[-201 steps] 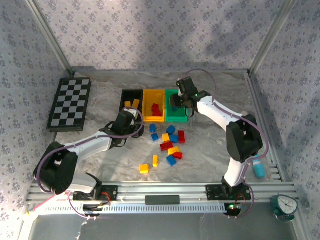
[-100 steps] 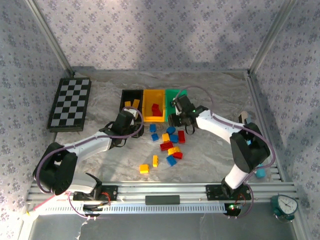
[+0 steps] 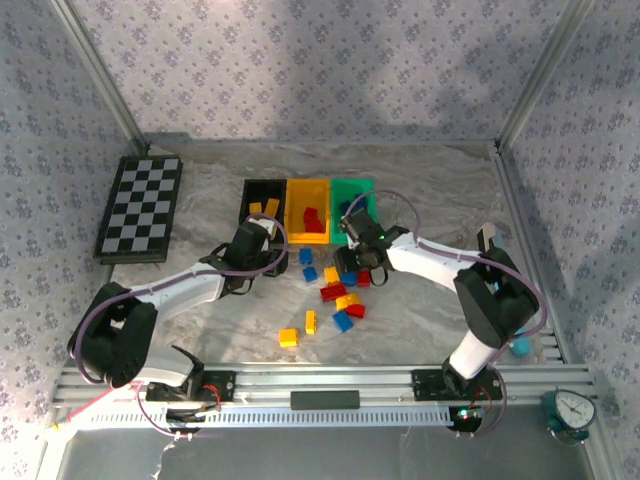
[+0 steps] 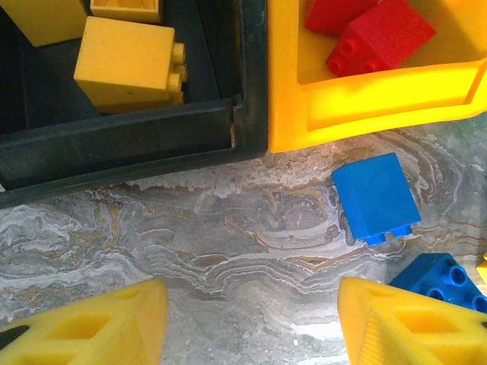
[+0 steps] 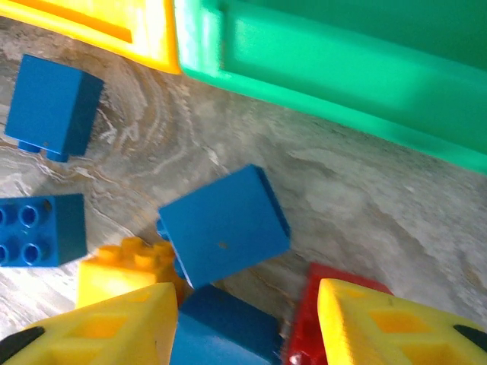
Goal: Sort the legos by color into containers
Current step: Pick up the lego from the center of the table.
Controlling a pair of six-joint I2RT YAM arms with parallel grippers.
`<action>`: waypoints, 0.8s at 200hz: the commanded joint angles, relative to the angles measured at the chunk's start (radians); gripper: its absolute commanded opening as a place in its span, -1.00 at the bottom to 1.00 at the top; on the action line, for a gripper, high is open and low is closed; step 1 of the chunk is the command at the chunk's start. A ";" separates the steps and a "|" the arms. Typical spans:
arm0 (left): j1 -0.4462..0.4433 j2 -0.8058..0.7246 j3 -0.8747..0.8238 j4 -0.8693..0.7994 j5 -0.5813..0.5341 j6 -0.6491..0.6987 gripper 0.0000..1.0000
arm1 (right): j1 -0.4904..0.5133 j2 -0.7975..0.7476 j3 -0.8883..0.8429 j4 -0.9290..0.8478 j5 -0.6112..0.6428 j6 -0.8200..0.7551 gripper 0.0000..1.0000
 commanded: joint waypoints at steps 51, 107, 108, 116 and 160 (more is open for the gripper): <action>0.006 -0.041 0.024 -0.029 0.005 0.008 0.21 | 0.026 0.122 0.124 -0.017 0.041 0.009 0.14; 0.007 -0.052 0.021 -0.028 0.012 0.007 0.21 | 0.042 0.171 0.150 -0.050 0.103 0.048 0.21; 0.006 -0.052 0.021 -0.028 0.012 0.007 0.21 | 0.041 0.173 0.152 -0.051 0.103 0.048 0.20; 0.006 -0.050 0.021 -0.028 0.012 0.007 0.21 | 0.048 0.182 0.161 -0.054 0.106 0.050 0.21; 0.007 -0.050 0.020 -0.027 0.010 0.007 0.21 | 0.077 0.234 0.228 -0.078 0.157 0.052 0.22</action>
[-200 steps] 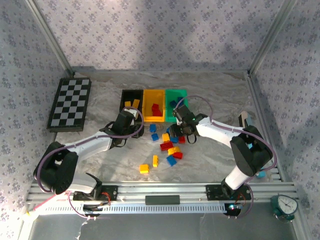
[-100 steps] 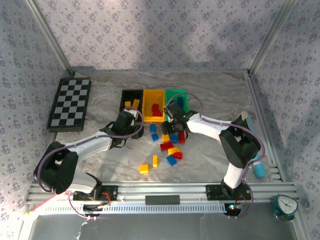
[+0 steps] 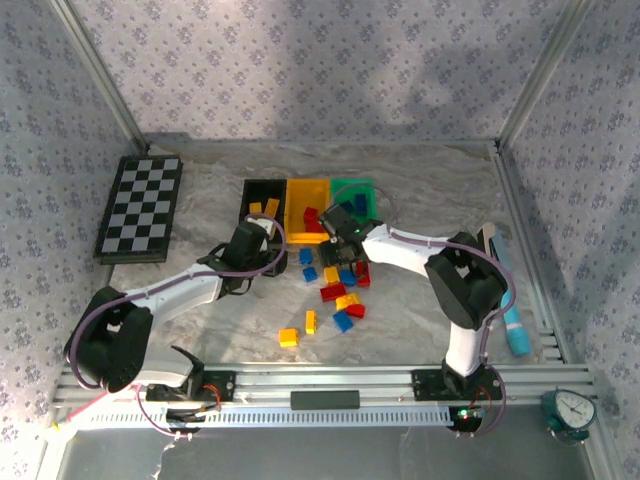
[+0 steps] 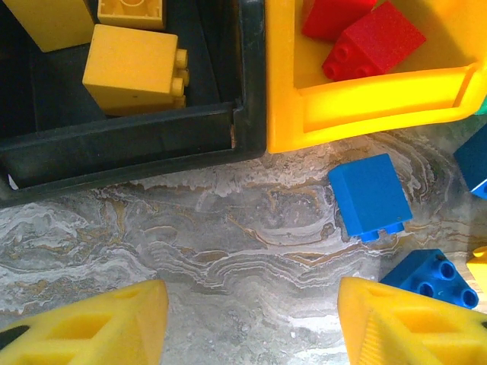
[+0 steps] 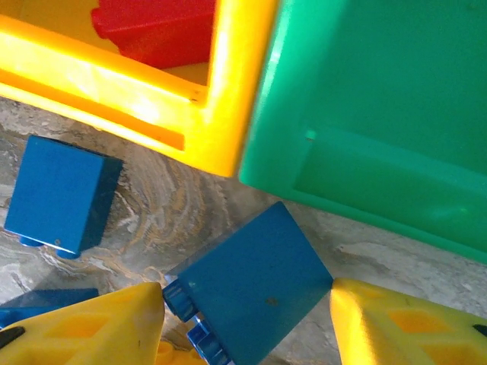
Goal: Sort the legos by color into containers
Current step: Pick up the lego from the center of the table.
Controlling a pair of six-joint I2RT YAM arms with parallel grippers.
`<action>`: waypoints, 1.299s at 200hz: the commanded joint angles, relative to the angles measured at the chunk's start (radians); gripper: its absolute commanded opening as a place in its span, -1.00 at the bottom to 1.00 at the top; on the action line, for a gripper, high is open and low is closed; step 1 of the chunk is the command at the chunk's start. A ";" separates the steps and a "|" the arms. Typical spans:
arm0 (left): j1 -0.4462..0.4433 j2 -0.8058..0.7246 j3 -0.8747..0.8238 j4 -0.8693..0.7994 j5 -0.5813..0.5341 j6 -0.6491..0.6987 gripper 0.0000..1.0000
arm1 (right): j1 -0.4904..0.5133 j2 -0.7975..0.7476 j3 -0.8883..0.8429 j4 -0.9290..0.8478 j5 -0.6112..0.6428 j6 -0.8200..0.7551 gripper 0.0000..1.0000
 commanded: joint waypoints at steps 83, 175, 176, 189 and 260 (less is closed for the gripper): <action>0.006 -0.014 0.022 -0.007 0.010 0.008 0.21 | 0.022 0.104 0.084 -0.062 0.035 0.030 0.35; 0.007 -0.003 0.024 -0.008 0.014 0.008 0.21 | 0.065 0.002 0.052 -0.044 0.110 -0.006 -0.15; 0.008 -0.003 0.024 -0.007 0.014 0.008 0.21 | 0.065 -0.001 0.051 -0.044 0.111 -0.007 -0.15; 0.007 -0.002 0.022 -0.006 0.014 0.007 0.21 | 0.066 -0.036 0.045 -0.045 0.129 -0.009 -0.15; 0.009 -0.006 0.027 -0.014 0.020 0.005 0.21 | -0.040 -0.111 0.088 -0.010 0.146 -0.034 -0.13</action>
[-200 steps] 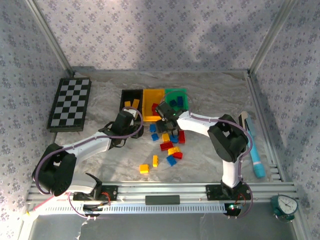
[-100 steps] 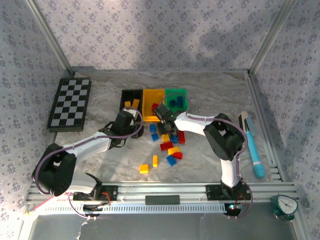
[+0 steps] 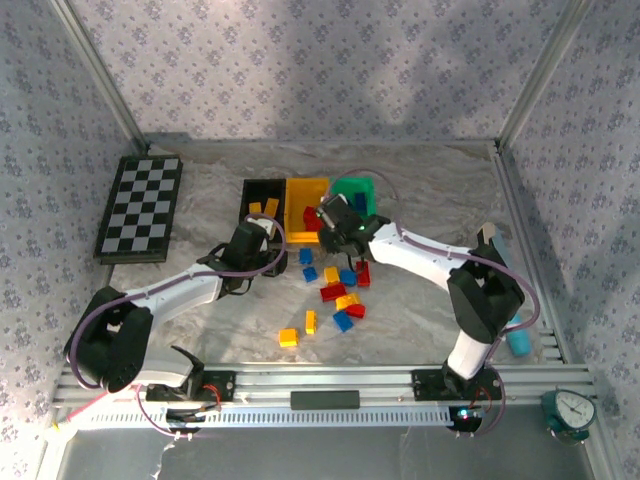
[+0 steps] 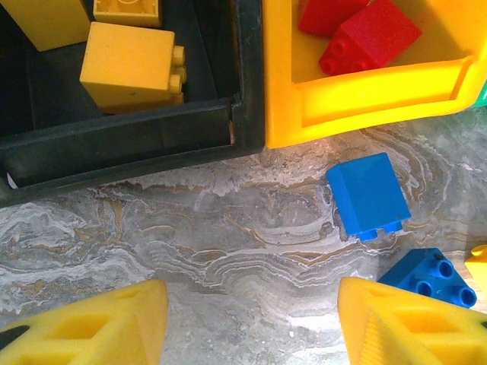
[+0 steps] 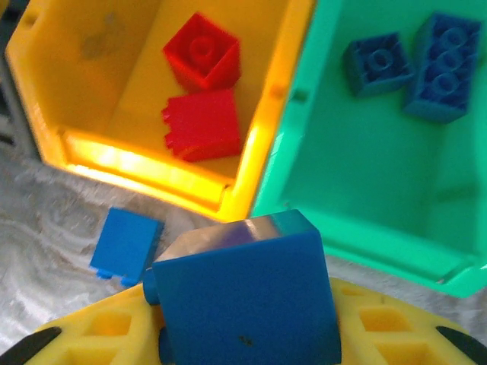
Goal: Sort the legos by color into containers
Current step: Pick up the lego from the center of the table, then place the lego in the container.
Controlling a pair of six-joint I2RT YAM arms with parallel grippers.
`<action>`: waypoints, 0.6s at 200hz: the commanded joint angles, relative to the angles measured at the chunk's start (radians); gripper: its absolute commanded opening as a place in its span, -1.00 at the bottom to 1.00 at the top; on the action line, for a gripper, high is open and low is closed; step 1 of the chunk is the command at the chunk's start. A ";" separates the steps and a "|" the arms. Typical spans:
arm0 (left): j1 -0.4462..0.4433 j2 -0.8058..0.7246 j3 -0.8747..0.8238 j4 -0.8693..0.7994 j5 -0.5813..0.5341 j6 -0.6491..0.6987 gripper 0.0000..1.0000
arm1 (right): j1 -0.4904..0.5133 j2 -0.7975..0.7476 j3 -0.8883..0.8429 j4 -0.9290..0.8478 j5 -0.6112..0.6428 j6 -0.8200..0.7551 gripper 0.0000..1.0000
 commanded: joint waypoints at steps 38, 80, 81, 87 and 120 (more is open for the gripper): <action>0.009 -0.009 0.024 -0.011 0.017 0.003 0.21 | -0.150 0.126 0.170 -0.015 -0.007 -0.001 -0.09; 0.009 -0.005 0.028 -0.016 0.014 0.004 0.21 | -0.183 0.180 0.235 -0.017 -0.036 0.005 0.20; 0.009 -0.004 0.028 -0.016 0.014 0.004 0.21 | -0.183 0.181 0.236 -0.018 -0.036 0.005 0.21; 0.009 -0.002 0.028 -0.016 0.013 0.002 0.21 | -0.182 0.180 0.239 -0.024 -0.035 0.002 0.22; 0.009 0.015 0.034 -0.012 0.028 -0.002 0.20 | -0.175 0.139 0.188 -0.010 -0.022 -0.006 0.24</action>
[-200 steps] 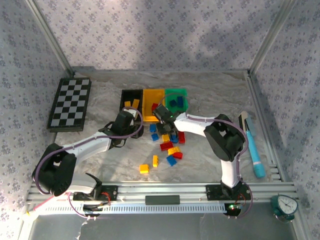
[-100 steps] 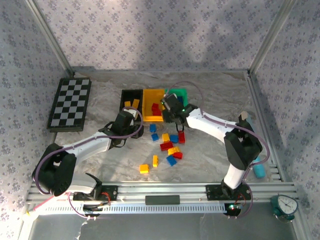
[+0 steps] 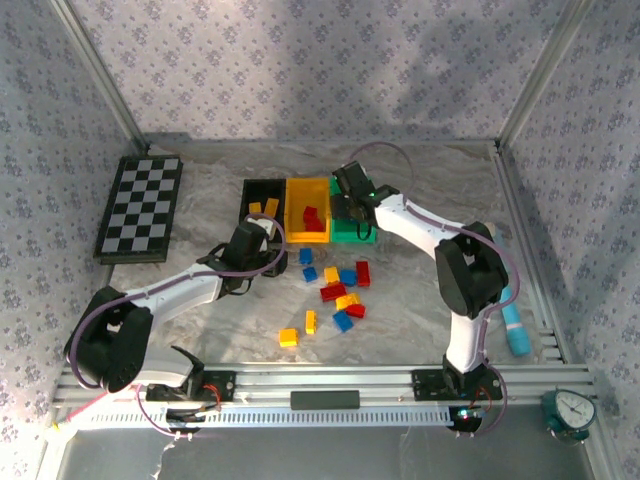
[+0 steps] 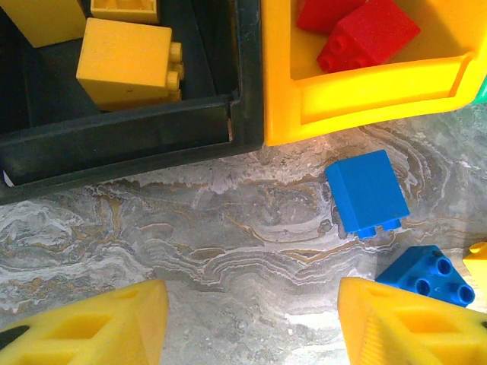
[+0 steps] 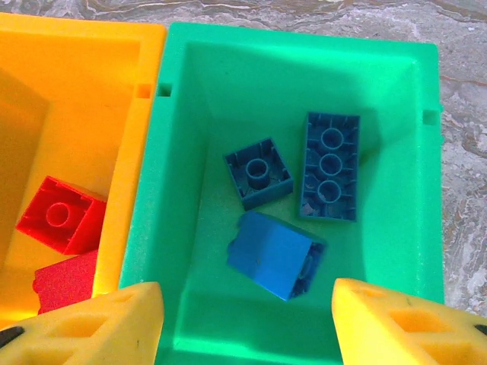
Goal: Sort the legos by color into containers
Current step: Place the lego in the container, then pick up the lego from the center of the table.
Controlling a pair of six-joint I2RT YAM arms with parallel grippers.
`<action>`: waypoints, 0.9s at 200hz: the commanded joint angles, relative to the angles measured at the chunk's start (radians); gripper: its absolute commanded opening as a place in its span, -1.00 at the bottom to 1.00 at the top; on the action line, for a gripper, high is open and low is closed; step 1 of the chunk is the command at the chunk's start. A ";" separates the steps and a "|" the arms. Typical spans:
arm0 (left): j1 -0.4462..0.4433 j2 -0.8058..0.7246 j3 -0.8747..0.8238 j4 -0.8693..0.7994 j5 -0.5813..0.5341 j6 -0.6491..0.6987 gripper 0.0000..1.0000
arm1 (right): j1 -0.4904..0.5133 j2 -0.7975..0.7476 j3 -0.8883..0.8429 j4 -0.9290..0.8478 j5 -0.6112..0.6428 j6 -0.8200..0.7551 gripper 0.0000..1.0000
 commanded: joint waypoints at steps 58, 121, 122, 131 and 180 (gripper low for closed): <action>0.004 0.040 0.029 0.023 0.054 -0.013 0.20 | 0.008 -0.156 -0.177 0.020 0.005 -0.040 0.24; -0.019 0.042 0.034 0.033 0.104 -0.027 0.21 | -0.027 -0.303 -0.396 0.063 0.029 -0.075 0.25; -0.020 0.044 0.036 0.033 0.104 -0.027 0.21 | -0.029 -0.305 -0.399 0.064 0.028 -0.075 0.25; -0.026 0.054 0.040 0.033 0.107 -0.027 0.21 | -0.039 -0.321 -0.421 0.069 0.013 -0.077 0.25; -0.091 0.101 0.077 0.030 0.101 -0.023 0.21 | -0.093 -0.397 -0.503 0.086 -0.029 -0.135 0.26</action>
